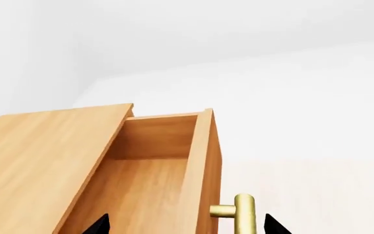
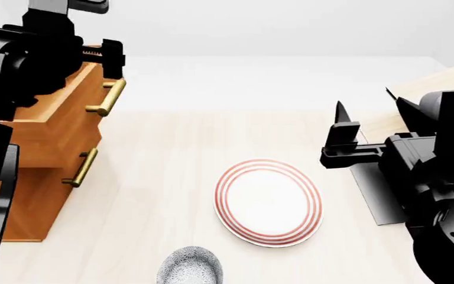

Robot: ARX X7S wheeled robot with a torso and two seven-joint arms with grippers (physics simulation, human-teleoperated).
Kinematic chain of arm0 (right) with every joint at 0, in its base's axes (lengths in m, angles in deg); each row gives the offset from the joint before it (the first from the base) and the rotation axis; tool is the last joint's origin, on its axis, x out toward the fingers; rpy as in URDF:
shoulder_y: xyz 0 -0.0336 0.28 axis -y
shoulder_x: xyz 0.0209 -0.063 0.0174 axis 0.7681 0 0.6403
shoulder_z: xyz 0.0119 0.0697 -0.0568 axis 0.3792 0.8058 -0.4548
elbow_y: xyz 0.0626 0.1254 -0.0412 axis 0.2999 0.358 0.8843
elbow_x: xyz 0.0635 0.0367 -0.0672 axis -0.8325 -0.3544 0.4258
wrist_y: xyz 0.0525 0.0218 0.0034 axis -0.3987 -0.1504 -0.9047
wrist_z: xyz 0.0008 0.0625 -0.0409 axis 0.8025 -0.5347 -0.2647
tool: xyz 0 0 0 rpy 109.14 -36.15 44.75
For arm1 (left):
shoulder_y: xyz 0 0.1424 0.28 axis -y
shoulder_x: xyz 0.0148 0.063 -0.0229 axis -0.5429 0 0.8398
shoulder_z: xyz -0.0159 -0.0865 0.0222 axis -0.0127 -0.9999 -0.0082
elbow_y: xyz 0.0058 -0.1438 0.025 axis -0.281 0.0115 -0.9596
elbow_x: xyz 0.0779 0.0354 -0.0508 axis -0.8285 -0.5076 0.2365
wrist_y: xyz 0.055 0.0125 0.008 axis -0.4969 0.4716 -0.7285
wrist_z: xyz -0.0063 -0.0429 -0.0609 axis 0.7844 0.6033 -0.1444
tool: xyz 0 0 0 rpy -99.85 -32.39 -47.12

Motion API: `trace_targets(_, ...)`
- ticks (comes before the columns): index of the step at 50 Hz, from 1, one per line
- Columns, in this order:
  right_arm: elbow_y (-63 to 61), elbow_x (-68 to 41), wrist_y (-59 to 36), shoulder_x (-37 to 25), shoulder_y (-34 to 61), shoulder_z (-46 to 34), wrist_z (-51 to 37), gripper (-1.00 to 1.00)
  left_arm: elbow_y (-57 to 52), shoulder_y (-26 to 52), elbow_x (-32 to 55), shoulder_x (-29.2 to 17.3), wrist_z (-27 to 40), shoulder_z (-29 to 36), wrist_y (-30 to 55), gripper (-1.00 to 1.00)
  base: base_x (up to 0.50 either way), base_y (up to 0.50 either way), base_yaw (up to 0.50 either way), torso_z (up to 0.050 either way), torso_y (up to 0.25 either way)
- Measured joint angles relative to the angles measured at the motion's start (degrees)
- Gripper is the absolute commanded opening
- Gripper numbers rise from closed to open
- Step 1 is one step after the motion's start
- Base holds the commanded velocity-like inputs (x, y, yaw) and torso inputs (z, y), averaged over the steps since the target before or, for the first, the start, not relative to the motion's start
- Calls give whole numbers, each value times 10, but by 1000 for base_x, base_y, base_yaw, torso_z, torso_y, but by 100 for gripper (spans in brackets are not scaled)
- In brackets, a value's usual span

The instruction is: Open the top drawer of the cabinet and put the bowl in it.

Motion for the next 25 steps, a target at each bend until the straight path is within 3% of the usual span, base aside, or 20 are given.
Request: trace_targets(25, 8, 8, 6, 2, -1, -9, 4, 100, 49, -40, 1, 5, -24, 13, -13, 100, 0, 0, 0, 0, 0)
